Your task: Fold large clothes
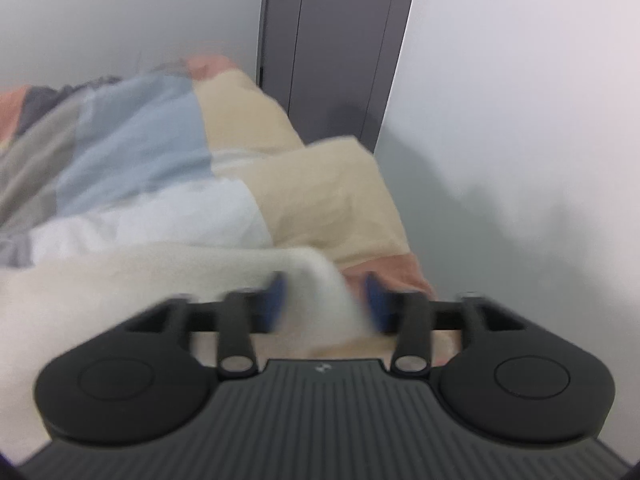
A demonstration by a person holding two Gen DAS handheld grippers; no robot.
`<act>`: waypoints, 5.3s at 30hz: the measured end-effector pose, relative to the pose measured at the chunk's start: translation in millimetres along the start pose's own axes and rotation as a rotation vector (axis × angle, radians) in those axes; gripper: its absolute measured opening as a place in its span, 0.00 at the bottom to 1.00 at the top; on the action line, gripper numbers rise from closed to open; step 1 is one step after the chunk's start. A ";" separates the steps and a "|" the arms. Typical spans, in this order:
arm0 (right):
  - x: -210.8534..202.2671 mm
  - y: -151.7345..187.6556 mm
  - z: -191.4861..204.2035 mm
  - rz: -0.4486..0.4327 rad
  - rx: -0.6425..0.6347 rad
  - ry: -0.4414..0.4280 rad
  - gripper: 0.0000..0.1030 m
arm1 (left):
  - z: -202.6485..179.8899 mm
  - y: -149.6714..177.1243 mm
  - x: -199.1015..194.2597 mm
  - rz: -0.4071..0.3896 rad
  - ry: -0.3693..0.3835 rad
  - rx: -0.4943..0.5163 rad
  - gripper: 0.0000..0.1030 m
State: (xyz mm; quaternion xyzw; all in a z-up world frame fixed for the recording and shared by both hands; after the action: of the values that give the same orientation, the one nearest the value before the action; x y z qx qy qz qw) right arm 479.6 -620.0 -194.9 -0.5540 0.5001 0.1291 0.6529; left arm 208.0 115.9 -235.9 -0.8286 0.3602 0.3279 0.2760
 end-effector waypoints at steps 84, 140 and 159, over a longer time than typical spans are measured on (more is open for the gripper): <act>-272.8 293.1 270.1 0.271 -0.301 -0.926 0.12 | 8.7 143.5 -40.0 0.045 -0.051 -0.050 0.15; -264.4 262.7 249.2 0.167 -0.263 -0.803 0.61 | -112.4 33.7 0.1 -0.085 -0.173 0.564 0.25; -208.6 259.3 315.4 0.125 -0.412 -0.686 0.37 | -68.9 16.7 78.2 0.067 -0.157 0.526 0.25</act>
State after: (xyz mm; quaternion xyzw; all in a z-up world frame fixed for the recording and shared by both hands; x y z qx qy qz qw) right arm 355.8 -179.3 -219.0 -0.5664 0.2496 0.4436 0.6481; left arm 259.9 25.7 -254.1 -0.6881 0.4376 0.2952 0.4979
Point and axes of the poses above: each gripper's, at about its wrist camera, not at the fingertips, and x roughly the way its jaws point, z to its left, y to its underside, the point moved 8 cm from there along x, roughly the way its jaws point, and after that the axes turned 13 degrees about z, right-handed, at the moved point
